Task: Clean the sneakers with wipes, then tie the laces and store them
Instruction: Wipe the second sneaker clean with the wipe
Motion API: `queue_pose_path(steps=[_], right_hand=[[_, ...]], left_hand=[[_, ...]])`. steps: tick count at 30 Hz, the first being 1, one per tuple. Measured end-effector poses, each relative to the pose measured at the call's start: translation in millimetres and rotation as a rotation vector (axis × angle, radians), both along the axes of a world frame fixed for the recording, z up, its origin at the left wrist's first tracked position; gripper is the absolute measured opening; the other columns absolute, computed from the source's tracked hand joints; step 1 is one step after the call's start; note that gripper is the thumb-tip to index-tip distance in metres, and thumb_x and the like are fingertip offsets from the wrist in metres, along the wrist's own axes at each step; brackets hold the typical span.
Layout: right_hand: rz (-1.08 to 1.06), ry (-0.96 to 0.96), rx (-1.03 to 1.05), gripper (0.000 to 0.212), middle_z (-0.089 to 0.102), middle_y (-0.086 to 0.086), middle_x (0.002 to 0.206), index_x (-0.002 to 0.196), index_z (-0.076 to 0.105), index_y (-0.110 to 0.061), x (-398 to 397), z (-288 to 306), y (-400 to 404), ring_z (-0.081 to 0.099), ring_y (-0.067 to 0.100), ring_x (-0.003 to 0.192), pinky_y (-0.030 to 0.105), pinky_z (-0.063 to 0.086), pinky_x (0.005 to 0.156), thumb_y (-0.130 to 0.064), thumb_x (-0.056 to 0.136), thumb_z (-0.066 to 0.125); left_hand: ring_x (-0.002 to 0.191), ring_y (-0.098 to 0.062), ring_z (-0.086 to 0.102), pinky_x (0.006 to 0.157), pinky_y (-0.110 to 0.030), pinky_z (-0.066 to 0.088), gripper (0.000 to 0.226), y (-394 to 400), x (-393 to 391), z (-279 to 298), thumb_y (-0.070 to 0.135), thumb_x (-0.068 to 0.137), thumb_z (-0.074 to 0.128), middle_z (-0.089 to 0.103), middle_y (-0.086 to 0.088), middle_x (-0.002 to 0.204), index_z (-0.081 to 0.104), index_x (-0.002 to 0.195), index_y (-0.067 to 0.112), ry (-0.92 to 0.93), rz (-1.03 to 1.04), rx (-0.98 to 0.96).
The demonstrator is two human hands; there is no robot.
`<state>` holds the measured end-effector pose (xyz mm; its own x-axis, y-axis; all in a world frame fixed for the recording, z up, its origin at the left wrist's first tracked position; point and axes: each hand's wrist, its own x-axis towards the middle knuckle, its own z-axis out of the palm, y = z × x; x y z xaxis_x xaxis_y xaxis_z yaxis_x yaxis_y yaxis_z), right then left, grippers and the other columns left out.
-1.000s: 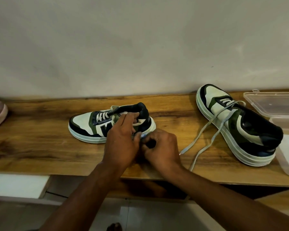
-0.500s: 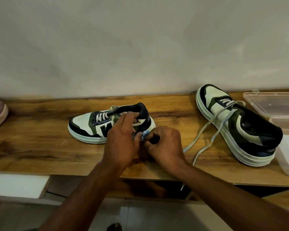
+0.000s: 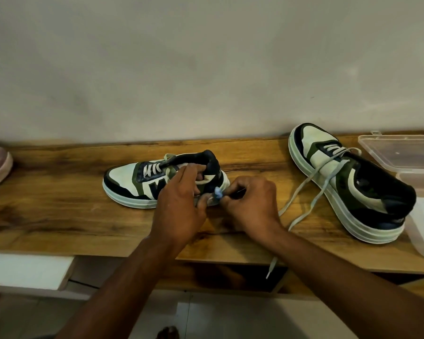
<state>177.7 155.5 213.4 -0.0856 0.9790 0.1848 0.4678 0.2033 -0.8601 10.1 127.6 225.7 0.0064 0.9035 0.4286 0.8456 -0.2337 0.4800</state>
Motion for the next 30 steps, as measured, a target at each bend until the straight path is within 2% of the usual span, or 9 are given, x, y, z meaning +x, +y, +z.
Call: queue_pose_path(steps=[5,8,11,14,19,21,26,28,30], right_hand=[[-0.173,-0.011,-0.075,0.015,0.071,-0.013,0.071,0.074,0.076,-0.019,32.9,10.5,23.0,0.067,0.001,0.066,0.021,0.058,0.064,-0.009,0.073,0.088],[-0.144,-0.027,-0.097,0.018,0.071,-0.012,0.075,0.081,0.078,-0.021,41.2,7.3,20.8,0.068,0.002,0.068,0.023,0.059,0.065,-0.008,0.074,0.088],[-0.105,-0.033,-0.121,0.032,0.071,-0.011,0.079,0.103,0.078,-0.025,46.1,2.8,19.1,0.066,0.002,0.066,0.023,0.058,0.064,-0.010,0.076,0.086],[-0.022,-0.020,-0.124,0.028,0.074,-0.016,0.084,0.103,0.081,-0.027,46.7,-3.2,12.9,0.066,-0.004,0.069,0.017,0.053,0.064,-0.012,0.080,0.084],[0.011,0.022,-0.107,0.026,0.074,-0.020,0.089,0.102,0.081,-0.027,45.2,-7.6,6.3,0.067,-0.009,0.080,0.005,0.049,0.066,-0.013,0.080,0.085],[-0.012,0.037,-0.081,0.022,0.075,-0.021,0.087,0.099,0.082,-0.026,44.3,-8.4,6.2,0.068,-0.008,0.080,0.006,0.051,0.067,-0.013,0.081,0.084],[-0.087,0.072,0.041,0.019,0.071,-0.020,0.083,0.095,0.082,-0.020,32.3,-11.8,-14.2,0.069,-0.005,0.076,0.009,0.053,0.069,-0.008,0.081,0.080],[-0.121,0.043,0.121,0.019,0.070,-0.013,0.083,0.093,0.082,-0.019,25.4,-16.2,-26.4,0.067,0.000,0.073,0.013,0.054,0.066,-0.007,0.078,0.082],[-0.122,0.056,0.186,0.016,0.069,-0.007,0.081,0.089,0.082,-0.017,21.8,-20.2,-34.7,0.065,0.004,0.069,0.022,0.056,0.062,-0.007,0.077,0.083]], left_hand=[[0.081,-0.006,0.058,0.073,-0.033,0.056,0.058,1.1,-4.5,1.0,0.017,0.080,0.086,0.061,0.012,0.110,0.058,0.131,0.023,-0.014,-0.065,0.012],[0.083,-0.012,0.059,0.072,-0.037,0.056,0.056,-0.1,-7.5,4.4,0.020,0.081,0.087,0.062,0.009,0.112,0.058,0.128,0.021,-0.025,-0.163,0.031],[0.088,-0.014,0.061,0.073,-0.040,0.056,0.050,-1.4,-12.3,7.1,0.024,0.082,0.087,0.060,0.008,0.113,0.059,0.123,0.020,-0.032,-0.232,0.018],[0.092,-0.014,0.060,0.074,-0.040,0.056,0.052,-5.4,-15.5,5.1,0.027,0.080,0.088,0.056,0.006,0.113,0.058,0.121,0.019,-0.033,-0.216,0.029],[0.110,-0.004,0.055,0.081,-0.016,0.054,0.112,-22.1,8.7,-0.7,0.063,0.062,0.088,0.043,0.007,0.139,0.035,0.152,0.025,-0.183,0.092,-0.086],[0.117,-0.006,0.057,0.087,-0.020,0.057,0.123,-25.6,19.6,-2.3,0.075,0.055,0.084,0.044,0.008,0.144,0.031,0.156,0.029,-0.287,0.159,-0.138],[0.091,0.004,0.071,0.072,-0.011,0.057,0.082,-13.5,20.4,3.1,0.073,0.056,0.088,0.071,0.021,0.105,0.069,0.124,0.031,-0.374,0.243,-0.127],[0.090,0.005,0.071,0.078,-0.018,0.060,0.084,-10.2,22.1,5.6,0.084,0.053,0.083,0.075,0.018,0.101,0.074,0.116,0.030,-0.313,0.274,-0.097],[0.091,0.007,0.069,0.078,-0.015,0.057,0.083,-8.7,26.2,7.2,0.087,0.053,0.080,0.076,0.018,0.100,0.076,0.113,0.030,-0.275,0.297,-0.084]])
